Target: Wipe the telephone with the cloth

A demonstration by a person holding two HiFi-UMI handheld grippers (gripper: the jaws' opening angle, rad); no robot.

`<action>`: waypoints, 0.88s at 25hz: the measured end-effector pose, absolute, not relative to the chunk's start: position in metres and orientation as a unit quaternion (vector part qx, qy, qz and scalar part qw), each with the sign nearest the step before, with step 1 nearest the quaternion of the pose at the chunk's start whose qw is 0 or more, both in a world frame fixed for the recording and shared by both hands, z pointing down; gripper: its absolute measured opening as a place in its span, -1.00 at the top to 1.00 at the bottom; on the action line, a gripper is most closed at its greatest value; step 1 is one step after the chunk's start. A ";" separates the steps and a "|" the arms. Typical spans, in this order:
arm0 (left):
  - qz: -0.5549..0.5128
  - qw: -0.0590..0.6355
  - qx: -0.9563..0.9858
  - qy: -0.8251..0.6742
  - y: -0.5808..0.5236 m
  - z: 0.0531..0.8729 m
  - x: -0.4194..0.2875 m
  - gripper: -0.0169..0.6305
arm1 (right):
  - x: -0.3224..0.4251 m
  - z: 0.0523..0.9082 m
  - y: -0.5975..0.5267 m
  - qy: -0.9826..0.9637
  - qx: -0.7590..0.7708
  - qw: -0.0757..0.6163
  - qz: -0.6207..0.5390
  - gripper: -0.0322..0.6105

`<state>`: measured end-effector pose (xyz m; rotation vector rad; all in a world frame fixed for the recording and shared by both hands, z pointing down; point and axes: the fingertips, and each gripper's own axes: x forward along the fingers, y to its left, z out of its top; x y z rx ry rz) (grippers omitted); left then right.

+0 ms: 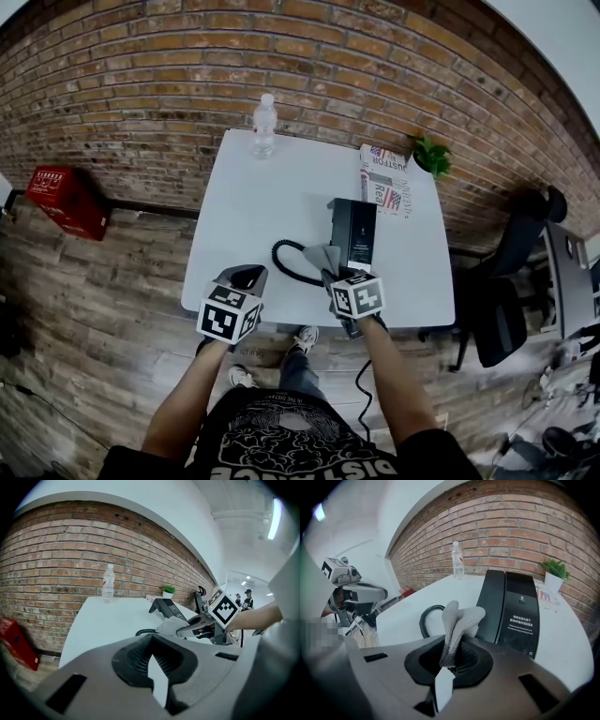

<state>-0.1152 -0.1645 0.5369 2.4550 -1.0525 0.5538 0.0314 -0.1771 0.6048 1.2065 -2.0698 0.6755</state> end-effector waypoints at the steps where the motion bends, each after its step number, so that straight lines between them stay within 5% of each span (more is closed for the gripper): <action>1: 0.199 0.205 0.881 -0.377 -0.165 0.537 -0.115 0.93 | 0.031 0.603 -0.177 -0.789 0.460 0.319 0.255 0.87; 22: 0.191 0.209 0.886 -0.367 -0.222 0.528 -0.071 0.93 | 0.075 0.485 -0.263 -0.817 0.492 0.249 0.170 0.87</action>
